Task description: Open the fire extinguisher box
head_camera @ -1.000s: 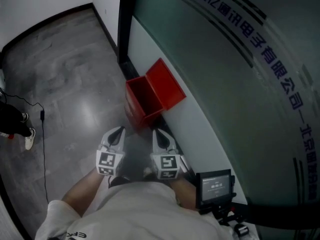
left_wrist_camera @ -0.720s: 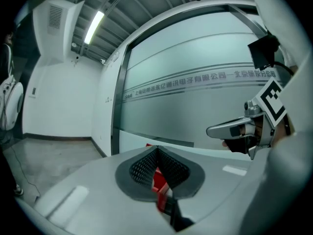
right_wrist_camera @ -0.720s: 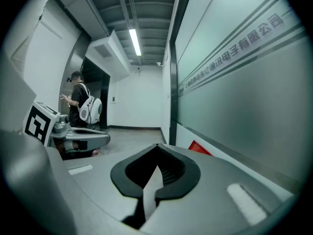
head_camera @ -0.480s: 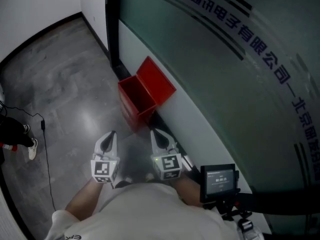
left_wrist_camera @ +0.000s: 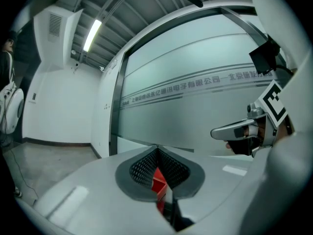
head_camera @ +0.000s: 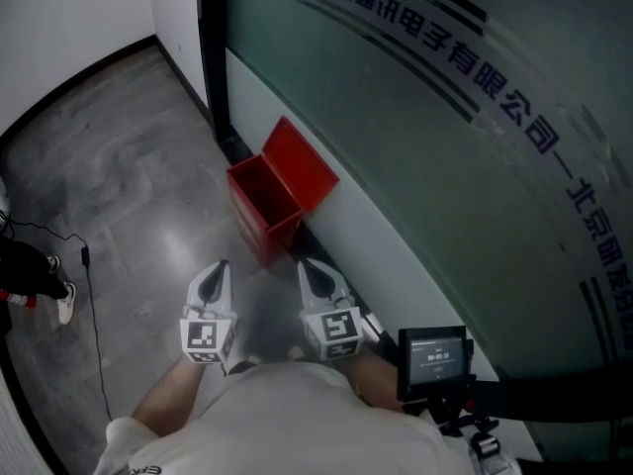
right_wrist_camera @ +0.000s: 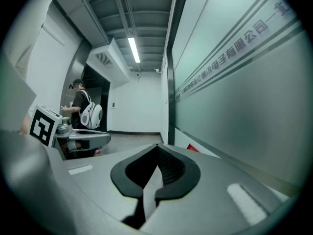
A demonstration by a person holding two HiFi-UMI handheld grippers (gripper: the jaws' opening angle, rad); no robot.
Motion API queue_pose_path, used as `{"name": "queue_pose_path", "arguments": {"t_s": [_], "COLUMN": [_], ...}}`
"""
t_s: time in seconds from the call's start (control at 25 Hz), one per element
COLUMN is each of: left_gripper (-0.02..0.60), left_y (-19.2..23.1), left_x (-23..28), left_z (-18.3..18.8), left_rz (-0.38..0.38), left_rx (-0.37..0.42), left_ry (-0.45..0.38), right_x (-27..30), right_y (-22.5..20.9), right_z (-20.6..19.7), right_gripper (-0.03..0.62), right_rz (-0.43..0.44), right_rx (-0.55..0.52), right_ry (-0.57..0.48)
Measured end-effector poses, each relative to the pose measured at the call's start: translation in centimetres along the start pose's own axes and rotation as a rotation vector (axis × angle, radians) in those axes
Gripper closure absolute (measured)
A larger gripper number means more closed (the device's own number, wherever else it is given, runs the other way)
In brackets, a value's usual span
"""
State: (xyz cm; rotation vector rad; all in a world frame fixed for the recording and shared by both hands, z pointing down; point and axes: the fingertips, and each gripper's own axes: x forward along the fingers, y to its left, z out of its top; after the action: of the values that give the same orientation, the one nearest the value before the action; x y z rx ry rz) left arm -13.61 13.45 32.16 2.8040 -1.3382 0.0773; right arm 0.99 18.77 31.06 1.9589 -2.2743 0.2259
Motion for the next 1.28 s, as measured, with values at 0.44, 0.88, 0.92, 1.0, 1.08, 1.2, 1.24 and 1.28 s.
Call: {"name": "queue_pose_path", "arguments": {"t_s": [0.44, 0.88, 0.92, 1.0, 1.08, 1.2, 1.24, 1.28], "left_gripper": [0.578, 0.578, 0.578, 0.578, 0.578, 0.578, 0.578, 0.578], "left_y": [-0.16, -0.07, -0.02, 0.06, 0.14, 0.32, 0.34, 0.35], "left_x": [0.15, 0.23, 0.19, 0.15, 0.04, -0.21, -0.25, -0.28], "left_z": [-0.29, -0.09, -0.04, 0.07, 0.06, 0.06, 0.07, 0.07], "left_rz": [0.015, 0.017, 0.017, 0.017, 0.018, 0.022, 0.022, 0.021], "left_rx": [-0.01, -0.012, -0.012, -0.011, -0.012, -0.019, -0.021, -0.022], "left_ry": [0.009, 0.002, 0.001, -0.001, -0.001, 0.001, 0.0, 0.0], "right_x": [0.09, 0.15, 0.13, 0.12, 0.07, -0.01, -0.03, -0.04], "right_y": [-0.61, -0.69, -0.63, -0.51, -0.37, -0.19, -0.15, -0.11], "right_z": [-0.25, 0.17, 0.2, 0.3, 0.35, 0.39, 0.43, 0.49], "right_gripper": [0.582, 0.582, 0.582, 0.582, 0.582, 0.582, 0.582, 0.582], "right_rz": [0.007, 0.006, 0.006, 0.006, 0.008, 0.008, 0.008, 0.007], "right_rx": [0.007, 0.0, -0.001, -0.005, -0.008, -0.009, -0.01, -0.012], "right_ry": [0.001, -0.007, -0.007, -0.008, -0.009, -0.01, -0.011, -0.013]}}
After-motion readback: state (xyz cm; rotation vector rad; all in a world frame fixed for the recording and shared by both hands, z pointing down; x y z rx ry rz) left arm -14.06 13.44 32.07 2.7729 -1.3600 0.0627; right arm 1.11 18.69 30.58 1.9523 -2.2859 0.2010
